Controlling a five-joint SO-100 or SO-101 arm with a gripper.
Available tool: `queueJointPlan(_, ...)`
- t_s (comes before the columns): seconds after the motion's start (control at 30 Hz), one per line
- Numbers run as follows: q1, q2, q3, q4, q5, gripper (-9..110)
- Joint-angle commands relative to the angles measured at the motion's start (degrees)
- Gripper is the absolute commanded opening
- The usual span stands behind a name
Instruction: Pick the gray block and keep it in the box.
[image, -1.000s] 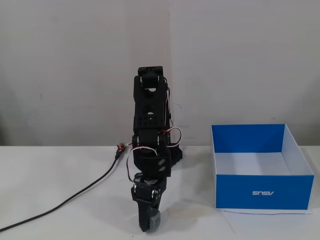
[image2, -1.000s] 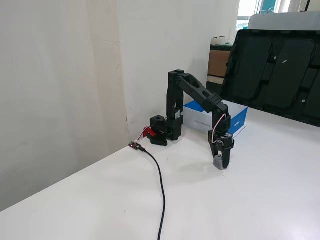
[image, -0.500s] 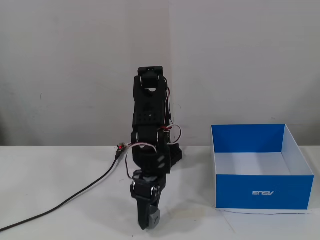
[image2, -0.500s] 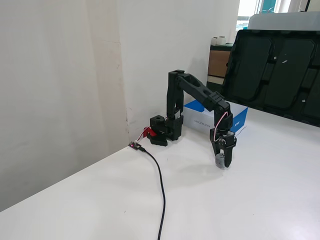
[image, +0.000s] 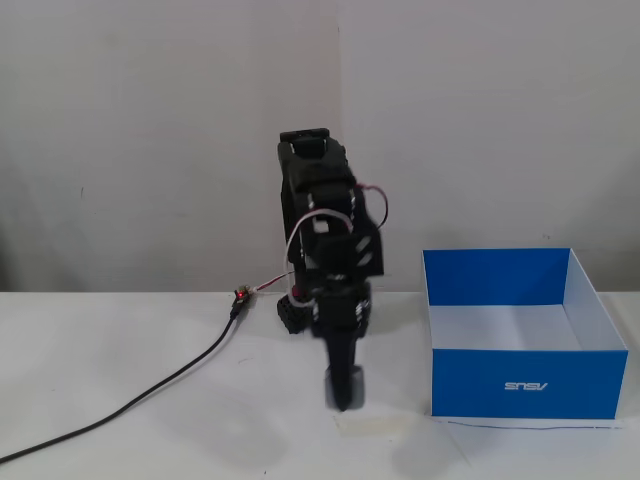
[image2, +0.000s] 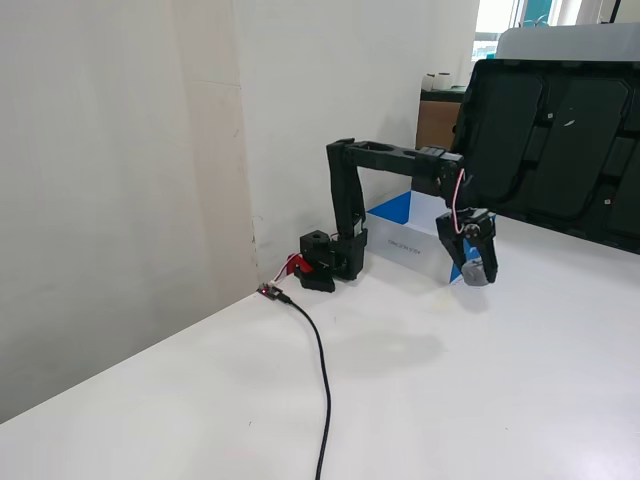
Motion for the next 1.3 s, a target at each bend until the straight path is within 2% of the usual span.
queueJointPlan(0.0, -4.66, 7.38, -7.82, 2.64, -2.81, 9)
queueJointPlan(0.43, -25.75, 15.21, -11.87, 6.42, -8.44, 9)
queueJointPlan(0.87, -46.67, 20.48, -1.93, 2.29, -14.85, 9)
queueJointPlan(1.1, -53.53, 17.84, 6.42, -5.54, -14.94, 9)
queueJointPlan(1.27, -54.84, 13.54, 6.59, -6.68, -14.94, 10)
